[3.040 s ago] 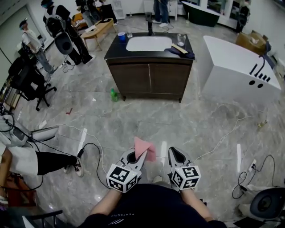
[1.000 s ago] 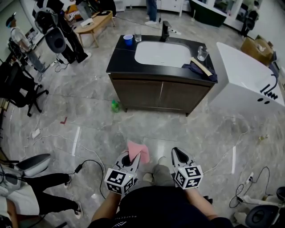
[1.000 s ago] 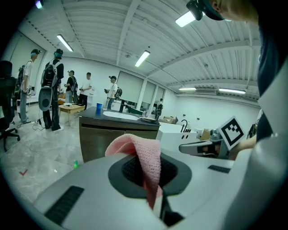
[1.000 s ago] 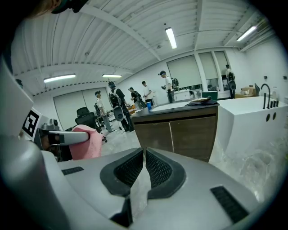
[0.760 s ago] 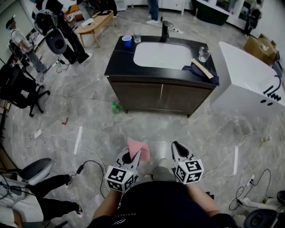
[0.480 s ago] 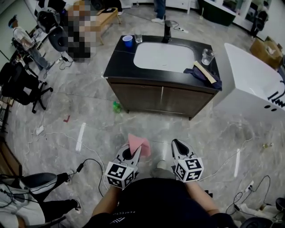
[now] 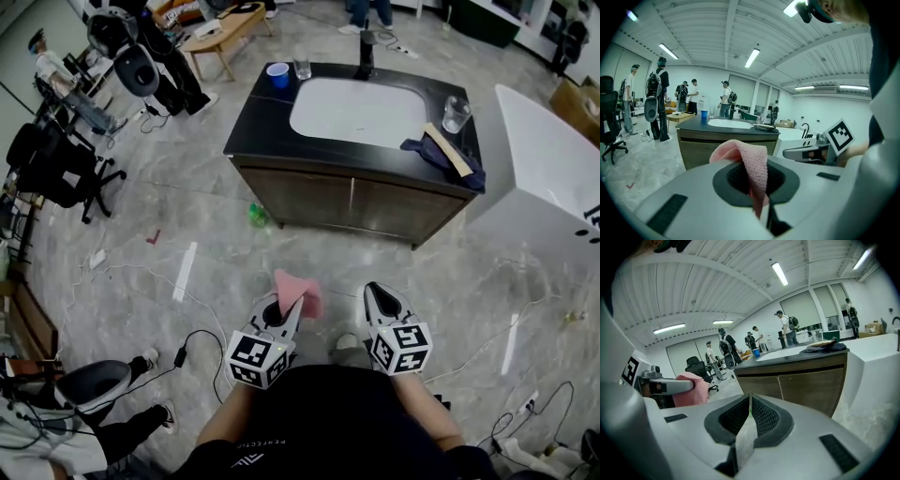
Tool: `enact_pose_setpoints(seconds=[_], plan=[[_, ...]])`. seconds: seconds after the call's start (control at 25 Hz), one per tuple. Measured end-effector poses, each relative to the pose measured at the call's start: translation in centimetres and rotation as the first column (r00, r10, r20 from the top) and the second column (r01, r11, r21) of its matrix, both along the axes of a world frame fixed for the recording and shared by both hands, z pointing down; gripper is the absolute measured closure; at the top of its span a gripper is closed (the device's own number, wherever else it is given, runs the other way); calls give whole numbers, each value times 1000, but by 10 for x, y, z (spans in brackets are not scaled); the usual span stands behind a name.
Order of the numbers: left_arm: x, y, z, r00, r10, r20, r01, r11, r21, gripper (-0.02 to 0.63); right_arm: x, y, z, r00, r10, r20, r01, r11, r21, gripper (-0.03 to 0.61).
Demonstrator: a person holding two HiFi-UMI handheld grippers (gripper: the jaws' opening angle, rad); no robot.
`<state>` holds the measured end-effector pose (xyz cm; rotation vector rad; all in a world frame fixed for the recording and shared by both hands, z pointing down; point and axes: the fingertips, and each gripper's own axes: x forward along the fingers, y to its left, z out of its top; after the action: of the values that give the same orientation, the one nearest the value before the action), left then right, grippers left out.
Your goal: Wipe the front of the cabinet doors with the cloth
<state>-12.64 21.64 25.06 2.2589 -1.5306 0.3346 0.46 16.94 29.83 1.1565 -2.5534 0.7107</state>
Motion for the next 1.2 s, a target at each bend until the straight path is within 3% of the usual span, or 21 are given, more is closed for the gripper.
enact_pose_setpoints(seconds=[0.32,0.52,1.2], plan=[[-28,-18,7,1000,-26,9,26,999,-20,601,-7,-7,13,1000,26,-13,-26,999,-47,535],[-47,-42,10,999,-8,-44,7,999,-32,601,-21,-23,19,998,62,-22,-64,995,-75,535],[-167,-124,50,997,7,-73,-12,998,-67,601,-138,-87,39,992,45,-115,-56,994,-92,535]])
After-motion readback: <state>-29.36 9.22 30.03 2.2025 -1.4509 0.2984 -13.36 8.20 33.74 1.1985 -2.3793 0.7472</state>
